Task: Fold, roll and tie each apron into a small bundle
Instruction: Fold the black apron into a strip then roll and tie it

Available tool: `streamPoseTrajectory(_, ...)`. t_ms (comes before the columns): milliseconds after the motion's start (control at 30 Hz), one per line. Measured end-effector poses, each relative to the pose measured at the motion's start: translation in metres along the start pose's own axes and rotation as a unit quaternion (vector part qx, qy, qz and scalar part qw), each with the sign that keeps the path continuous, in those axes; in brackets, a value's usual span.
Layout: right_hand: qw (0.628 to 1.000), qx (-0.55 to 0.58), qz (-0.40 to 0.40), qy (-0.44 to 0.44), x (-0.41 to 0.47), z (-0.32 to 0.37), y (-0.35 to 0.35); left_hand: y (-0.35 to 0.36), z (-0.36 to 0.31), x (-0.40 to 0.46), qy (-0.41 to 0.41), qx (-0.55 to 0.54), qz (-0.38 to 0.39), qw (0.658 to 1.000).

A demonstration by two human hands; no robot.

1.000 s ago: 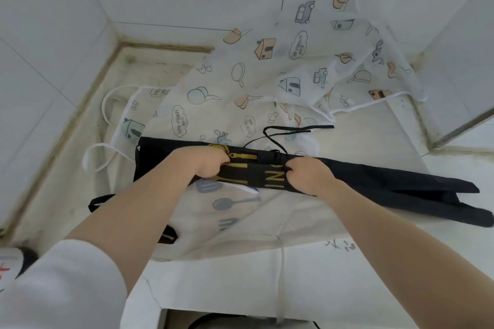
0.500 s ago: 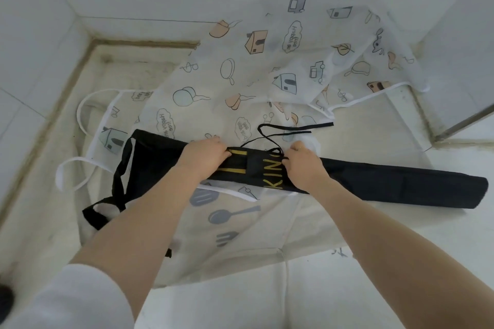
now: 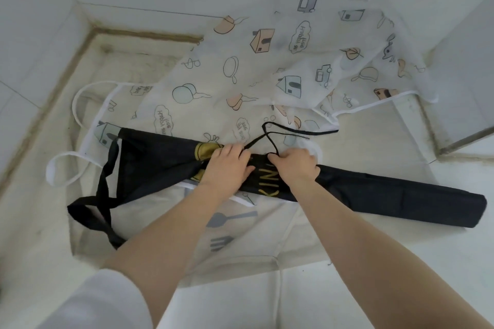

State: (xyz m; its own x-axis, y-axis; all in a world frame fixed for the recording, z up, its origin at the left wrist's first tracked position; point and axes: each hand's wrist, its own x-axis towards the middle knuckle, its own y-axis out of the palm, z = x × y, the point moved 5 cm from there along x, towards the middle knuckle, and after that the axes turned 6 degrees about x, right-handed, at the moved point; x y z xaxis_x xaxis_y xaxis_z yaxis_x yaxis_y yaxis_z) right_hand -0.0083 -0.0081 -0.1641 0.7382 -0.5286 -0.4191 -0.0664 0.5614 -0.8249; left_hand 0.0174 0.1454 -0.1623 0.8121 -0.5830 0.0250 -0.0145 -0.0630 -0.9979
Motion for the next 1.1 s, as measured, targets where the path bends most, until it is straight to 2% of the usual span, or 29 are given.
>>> streamPoseTrajectory(67,0.997,0.066,0.024,0.020,-0.002,0.001,-0.001,-0.002,0.002,-0.003,0.042,-0.016,-0.020,0.999)
streamPoseTrajectory(133,0.976,0.187,0.087,0.070,-0.002,0.008,0.000,-0.002,0.003,-0.007,0.075,-0.017,-0.033,0.997)
streamPoseTrajectory(233,0.898,0.369,0.188,0.148,-0.003,0.022,0.002,0.001,0.003,-0.013,0.084,-0.041,-0.029,0.995)
streamPoseTrajectory(333,0.849,0.472,0.196,0.134,-0.003,0.019,0.003,-0.002,0.002,-0.012,0.070,-0.070,0.002,0.995)
streamPoseTrajectory(433,0.764,0.595,0.223,0.110,-0.011,0.017,0.000,-0.009,0.005,-0.016,0.058,-0.089,0.006,0.994)
streamPoseTrajectory(533,0.659,0.703,0.255,0.083,-0.019,0.020,-0.010,-0.010,0.011,-0.024,0.041,-0.029,0.006,0.999)
streamPoseTrajectory(600,0.613,0.747,0.250,0.059,-0.021,0.025,-0.020,-0.008,0.014,-0.029,0.023,0.015,0.004,1.000)
streamPoseTrajectory(633,0.610,0.755,0.235,0.054,-0.017,0.026,-0.021,-0.010,0.016,-0.031,0.012,0.028,0.006,1.000)
streamPoseTrajectory(667,0.625,0.748,0.217,0.062,-0.015,0.027,-0.022,-0.013,0.016,-0.033,0.003,0.030,0.010,0.999)
streamPoseTrajectory(700,0.674,0.706,0.204,0.074,-0.010,0.028,-0.019,-0.014,0.016,-0.032,0.001,0.015,0.023,1.000)
streamPoseTrajectory(733,0.764,0.614,0.184,0.075,-0.007,0.028,-0.015,-0.014,0.017,-0.031,-0.004,-0.012,0.044,0.999)
streamPoseTrajectory(767,0.870,0.464,0.159,0.043,-0.005,0.028,-0.012,-0.012,0.019,-0.029,-0.004,-0.036,0.056,0.998)
streamPoseTrajectory(800,0.946,0.297,0.126,-0.018,-0.008,0.030,-0.009,-0.009,0.021,-0.027,-0.003,-0.060,0.062,0.996)
streamPoseTrajectory(833,0.981,0.150,0.080,-0.098,-0.014,0.035,-0.005,-0.009,0.022,-0.028,-0.007,-0.091,0.061,0.994)
streamPoseTrajectory(900,0.970,0.041,0.002,-0.240,-0.040,0.047,0.006,-0.015,0.026,-0.036,-0.002,-0.130,0.024,0.991)
streamPoseTrajectory(1000,0.911,-0.060,-0.132,-0.386,-0.068,0.062,0.023,-0.011,0.038,-0.052,-0.002,-0.133,0.008,0.991)
streamPoseTrajectory(1033,0.891,-0.106,-0.125,-0.423,-0.073,0.069,0.031,-0.011,0.041,-0.058,-0.003,-0.135,0.003,0.991)
streamPoseTrajectory(1100,0.864,-0.135,0.000,-0.485,-0.080,0.080,0.054,-0.010,0.049,-0.073,-0.012,-0.140,-0.013,0.990)
